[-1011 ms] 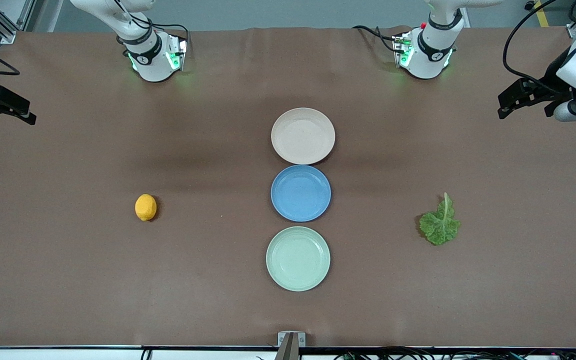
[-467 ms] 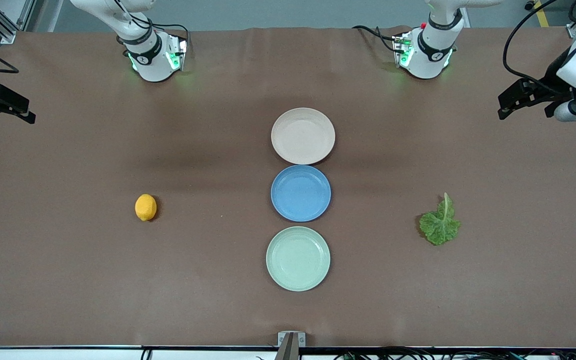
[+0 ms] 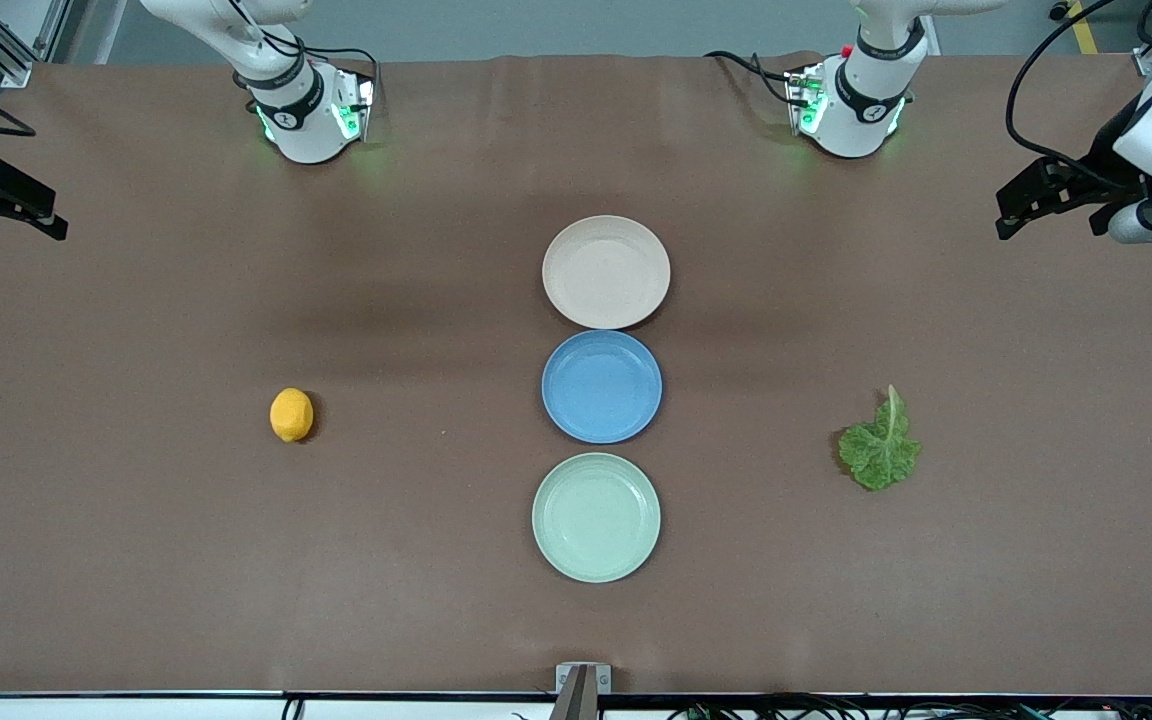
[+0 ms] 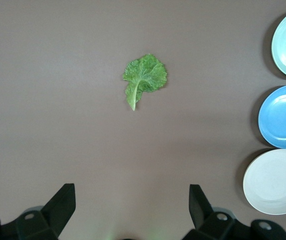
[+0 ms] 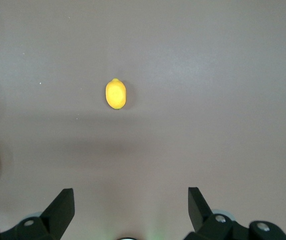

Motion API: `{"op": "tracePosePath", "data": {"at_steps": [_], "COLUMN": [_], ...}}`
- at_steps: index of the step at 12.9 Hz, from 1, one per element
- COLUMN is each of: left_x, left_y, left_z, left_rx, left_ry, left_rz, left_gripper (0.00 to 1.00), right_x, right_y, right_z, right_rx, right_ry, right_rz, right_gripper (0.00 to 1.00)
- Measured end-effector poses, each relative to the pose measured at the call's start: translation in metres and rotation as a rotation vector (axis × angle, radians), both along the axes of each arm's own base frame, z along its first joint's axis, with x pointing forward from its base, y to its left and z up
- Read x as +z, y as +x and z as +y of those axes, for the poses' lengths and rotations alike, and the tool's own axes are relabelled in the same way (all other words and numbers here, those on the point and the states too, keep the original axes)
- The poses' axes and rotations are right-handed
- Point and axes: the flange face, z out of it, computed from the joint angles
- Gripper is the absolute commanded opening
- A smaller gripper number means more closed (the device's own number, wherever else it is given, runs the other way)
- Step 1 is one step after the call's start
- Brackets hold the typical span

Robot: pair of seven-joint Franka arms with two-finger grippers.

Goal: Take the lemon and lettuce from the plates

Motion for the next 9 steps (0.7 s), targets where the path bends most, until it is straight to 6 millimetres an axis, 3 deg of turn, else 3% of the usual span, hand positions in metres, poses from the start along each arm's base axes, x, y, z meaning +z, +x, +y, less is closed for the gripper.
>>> {"op": "tracePosePath", "data": {"at_steps": [9], "left_x": [0.0057], "left_y": [0.0008], "left_z": [0.0002], "left_rx": [0.001], "left_ry": [-0.003], "left_rz": [-0.014], "left_gripper": [1.0], "right_x": [0.0012], "right_y": [0.0004], "right_z": [-0.0062], "right_rx": [-0.011], "right_ry": [-0.001], "right_rz": [-0.013], "right_gripper": [1.0]}}
